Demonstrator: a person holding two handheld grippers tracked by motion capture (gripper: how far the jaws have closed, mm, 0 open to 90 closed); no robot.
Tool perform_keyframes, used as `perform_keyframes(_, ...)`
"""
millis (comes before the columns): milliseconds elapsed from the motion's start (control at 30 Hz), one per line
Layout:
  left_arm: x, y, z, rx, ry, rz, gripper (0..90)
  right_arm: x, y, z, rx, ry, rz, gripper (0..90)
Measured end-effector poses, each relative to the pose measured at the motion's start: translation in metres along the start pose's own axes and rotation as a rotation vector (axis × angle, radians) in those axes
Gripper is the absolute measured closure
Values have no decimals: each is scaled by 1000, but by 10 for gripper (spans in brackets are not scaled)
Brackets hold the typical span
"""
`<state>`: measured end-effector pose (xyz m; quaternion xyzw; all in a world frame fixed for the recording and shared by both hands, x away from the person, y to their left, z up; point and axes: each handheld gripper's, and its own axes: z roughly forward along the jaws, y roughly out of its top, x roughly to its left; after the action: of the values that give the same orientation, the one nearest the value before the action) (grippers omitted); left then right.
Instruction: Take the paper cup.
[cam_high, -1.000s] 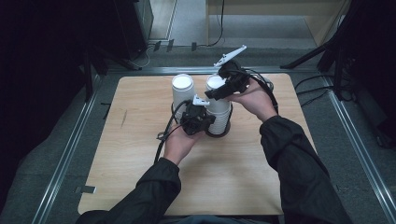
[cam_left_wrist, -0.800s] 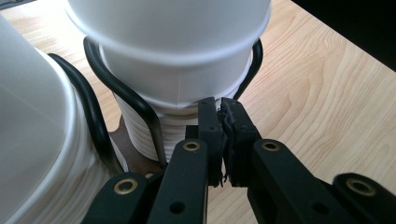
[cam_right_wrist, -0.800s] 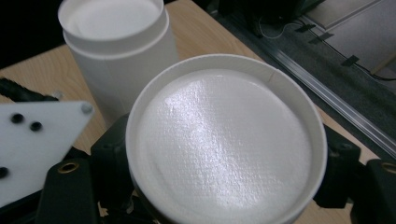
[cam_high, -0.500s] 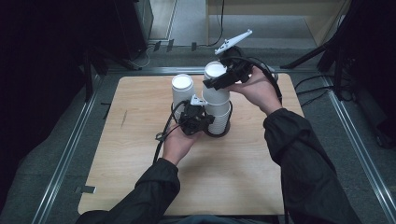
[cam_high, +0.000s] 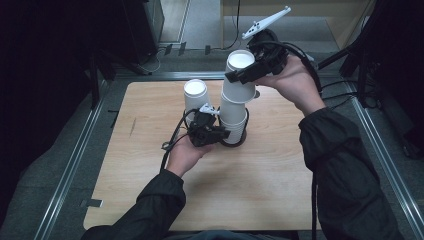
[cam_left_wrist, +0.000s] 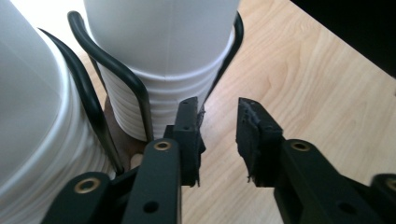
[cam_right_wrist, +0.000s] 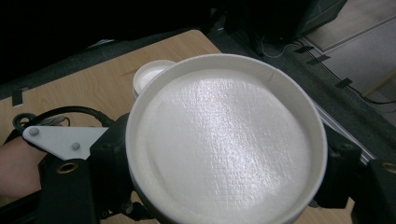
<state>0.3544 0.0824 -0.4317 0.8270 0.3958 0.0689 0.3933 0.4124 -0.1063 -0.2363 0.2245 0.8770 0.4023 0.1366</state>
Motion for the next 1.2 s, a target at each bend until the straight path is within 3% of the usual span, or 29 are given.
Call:
perform_keyframes(100,0,-2,-4,2,-21,28,604,1,-1,-11,-7,19,-2,244)
perform_keyframes(167,0,-6,-8,11,-33,75,545,3,-6,-21,-6,20,-7,243)
perform_keyframes(267,2,-8,-10,13,-51,79,500,5,-12,-27,-5,26,-9,243)
perform_keyframes(400,4,-14,-16,-3,-64,105,457,8,-29,-36,-45,45,3,243)
perform_keyframes(500,7,-20,-22,-20,-77,131,418,13,-47,-40,-24,49,-9,243)
perform_keyframes(600,10,-23,-24,-28,-91,138,394,14,-55,-40,-16,56,-8,242)
perform_keyframes(700,14,-27,-27,-39,-143,108,417,17,-70,-37,-8,68,3,241)
perform_keyframes(967,14,-32,-29,-58,-150,166,369,27,-101,-22,8,103,3,241)
perform_keyframes(1200,20,-41,-30,-59,-169,176,360,34,-121,-14,13,117,12,240)
